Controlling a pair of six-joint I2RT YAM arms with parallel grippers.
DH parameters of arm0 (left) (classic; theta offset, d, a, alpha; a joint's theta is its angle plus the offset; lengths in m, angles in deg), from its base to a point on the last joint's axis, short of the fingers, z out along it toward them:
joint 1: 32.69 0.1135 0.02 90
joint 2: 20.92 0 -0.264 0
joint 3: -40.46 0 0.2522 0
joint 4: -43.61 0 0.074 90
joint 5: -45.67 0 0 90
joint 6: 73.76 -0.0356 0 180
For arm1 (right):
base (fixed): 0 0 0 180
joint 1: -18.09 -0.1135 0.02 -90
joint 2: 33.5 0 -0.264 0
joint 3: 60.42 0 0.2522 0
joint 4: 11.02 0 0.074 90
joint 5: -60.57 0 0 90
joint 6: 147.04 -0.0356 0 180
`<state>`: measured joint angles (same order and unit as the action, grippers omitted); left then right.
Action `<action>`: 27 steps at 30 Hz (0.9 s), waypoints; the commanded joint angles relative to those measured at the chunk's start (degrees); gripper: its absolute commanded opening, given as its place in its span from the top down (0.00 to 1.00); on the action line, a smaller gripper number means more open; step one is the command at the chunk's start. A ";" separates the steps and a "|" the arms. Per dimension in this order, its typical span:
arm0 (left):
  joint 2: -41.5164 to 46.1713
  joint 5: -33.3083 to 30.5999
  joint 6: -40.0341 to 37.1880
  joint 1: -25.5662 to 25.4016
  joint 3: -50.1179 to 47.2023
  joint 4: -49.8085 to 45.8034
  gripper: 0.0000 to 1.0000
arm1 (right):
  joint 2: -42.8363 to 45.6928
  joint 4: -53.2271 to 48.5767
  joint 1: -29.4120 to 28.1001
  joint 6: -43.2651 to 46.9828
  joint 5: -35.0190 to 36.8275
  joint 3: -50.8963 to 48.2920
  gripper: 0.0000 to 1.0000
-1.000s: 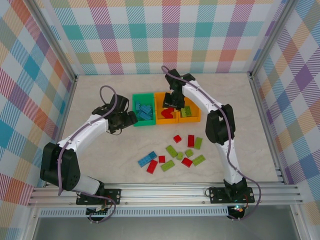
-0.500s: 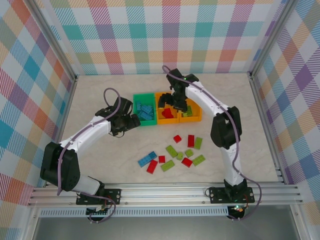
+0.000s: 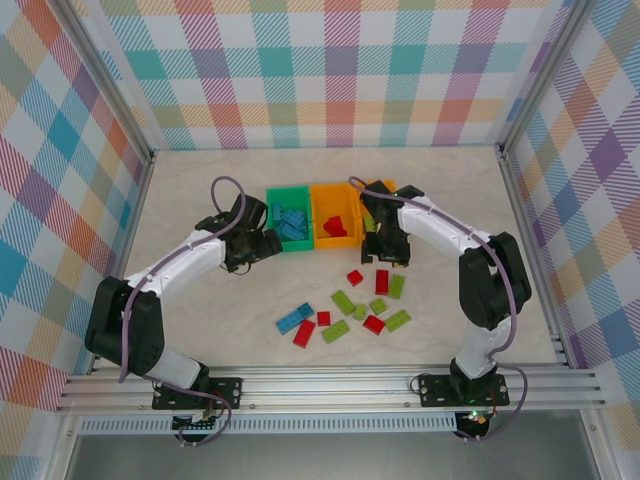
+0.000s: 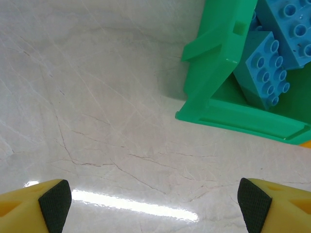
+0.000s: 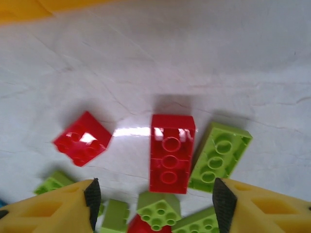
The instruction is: Sort the legos into containers by color
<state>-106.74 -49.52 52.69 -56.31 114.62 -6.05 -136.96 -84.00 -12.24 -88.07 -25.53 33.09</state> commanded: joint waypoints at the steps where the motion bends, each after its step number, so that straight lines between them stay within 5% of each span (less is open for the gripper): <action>1: -0.71 0.07 -0.75 -0.97 1.29 -0.09 0.09 | -0.47 0.88 0.09 -1.50 -0.29 -2.22 0.41; 21: -1.37 -0.70 -1.73 -0.93 2.44 -0.84 0.08 | -7.89 4.32 -0.05 -1.64 -1.72 -2.98 0.46; 27: -1.64 -0.94 -1.64 -0.87 2.46 -1.00 0.08 | -8.43 4.37 -0.08 -1.76 -2.67 -1.70 0.61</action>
<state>-107.99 -49.58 51.48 -56.63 115.23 -5.99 -144.48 -79.58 -12.26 -89.42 -27.10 29.85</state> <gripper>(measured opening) 0.914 0.401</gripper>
